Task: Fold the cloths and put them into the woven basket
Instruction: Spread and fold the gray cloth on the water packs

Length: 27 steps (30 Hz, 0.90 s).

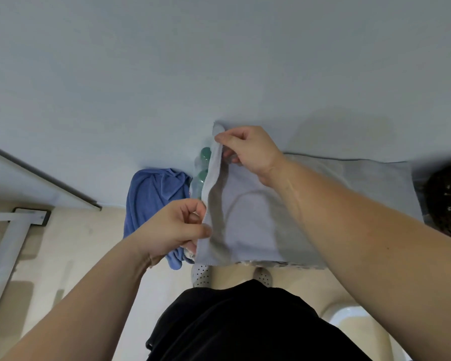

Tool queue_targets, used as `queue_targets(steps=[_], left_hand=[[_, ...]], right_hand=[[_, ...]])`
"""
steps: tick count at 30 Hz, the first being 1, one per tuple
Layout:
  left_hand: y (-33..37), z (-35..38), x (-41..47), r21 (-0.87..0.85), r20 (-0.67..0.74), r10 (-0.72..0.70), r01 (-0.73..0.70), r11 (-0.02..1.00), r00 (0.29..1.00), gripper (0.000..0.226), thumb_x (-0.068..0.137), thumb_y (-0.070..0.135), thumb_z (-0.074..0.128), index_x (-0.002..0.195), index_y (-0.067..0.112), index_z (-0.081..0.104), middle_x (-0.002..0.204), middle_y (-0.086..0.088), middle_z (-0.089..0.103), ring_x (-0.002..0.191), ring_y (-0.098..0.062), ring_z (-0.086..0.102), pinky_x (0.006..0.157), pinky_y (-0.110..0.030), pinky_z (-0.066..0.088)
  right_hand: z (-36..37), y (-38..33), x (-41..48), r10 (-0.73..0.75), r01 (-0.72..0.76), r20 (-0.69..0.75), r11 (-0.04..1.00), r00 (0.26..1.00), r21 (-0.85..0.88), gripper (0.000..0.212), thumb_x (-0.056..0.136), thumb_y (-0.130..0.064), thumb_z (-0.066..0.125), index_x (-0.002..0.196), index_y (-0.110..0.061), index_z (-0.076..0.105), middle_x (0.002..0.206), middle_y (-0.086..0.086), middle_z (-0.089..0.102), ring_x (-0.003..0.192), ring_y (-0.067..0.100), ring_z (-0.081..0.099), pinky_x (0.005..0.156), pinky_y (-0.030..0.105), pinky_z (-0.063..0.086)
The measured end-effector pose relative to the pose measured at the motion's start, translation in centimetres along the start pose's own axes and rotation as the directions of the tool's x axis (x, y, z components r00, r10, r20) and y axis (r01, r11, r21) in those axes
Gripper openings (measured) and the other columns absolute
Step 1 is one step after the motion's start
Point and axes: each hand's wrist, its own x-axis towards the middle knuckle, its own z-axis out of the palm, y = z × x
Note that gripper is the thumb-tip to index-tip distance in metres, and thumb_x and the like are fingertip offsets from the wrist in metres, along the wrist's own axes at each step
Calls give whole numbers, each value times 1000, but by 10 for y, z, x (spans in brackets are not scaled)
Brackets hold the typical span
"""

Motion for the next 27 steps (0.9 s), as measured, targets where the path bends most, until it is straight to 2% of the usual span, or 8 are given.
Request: queue_targets(steps=[2,4,8,12,16,20,23,27], left_hand=[[9,25,10,47,19,-5,5,999,1000,18,79,-3,71,81,5,55,67,-17,59,58,-26,55,53,-28,52],[19,54,19,81,27,-15,13,997,1000,24,83,-11,66,78,7,51,55,-6,55,45,-16,52,47,-25,50],[32,119,38,125,23,-43,40,991,999,18,74,-3,67,87,4,57,66,-22,62,51,-26,58,50,-31,55],[34,180,64,196,-26,-47,51,979,999,18,81,-14,60,87,3,57,61,-20,63,50,-27,58,52,-33,57],[29,230,88,268,-96,-67,91,959,993,17,79,-10,57,87,4,55,64,-23,62,51,-29,60,59,-43,57],[15,261,106,369,-222,-96,174,913,970,15,75,-5,53,89,2,55,64,-20,62,48,-27,63,54,-44,56],[5,268,114,401,-245,-135,227,888,960,17,74,-2,53,91,-3,54,64,-20,59,48,-29,64,54,-53,56],[6,277,117,396,-258,-137,234,888,956,13,74,-2,52,87,2,54,57,-16,59,47,-29,64,51,-39,54]], right_hand=[[-21,8,-5,-11,11,-3,1000,1000,8,16,93,-22,67,90,-10,77,76,9,67,70,16,58,66,28,46],[-43,14,-12,-24,24,7,1000,1000,11,15,93,-22,67,92,-11,77,75,5,67,69,11,59,63,23,47],[-97,30,-29,-39,38,10,999,999,27,18,93,-24,67,96,-10,77,79,4,69,71,8,61,65,22,48],[-154,54,-43,-47,48,-17,997,999,64,18,92,-27,68,97,-12,77,78,-3,71,72,7,63,67,24,48],[-202,77,-53,-25,29,-55,996,998,83,18,92,-28,68,96,-14,77,76,-5,69,71,8,61,67,24,48],[-225,101,-61,56,-56,5,997,998,54,18,94,-28,64,97,-15,75,85,5,68,75,12,60,68,27,50],[-226,117,-65,109,-110,34,993,993,32,12,94,-26,64,95,-18,73,98,11,73,83,19,65,73,30,54],[-228,121,-69,88,-87,-35,996,995,30,12,93,-24,66,94,-15,73,95,8,74,80,19,67,73,33,59]])
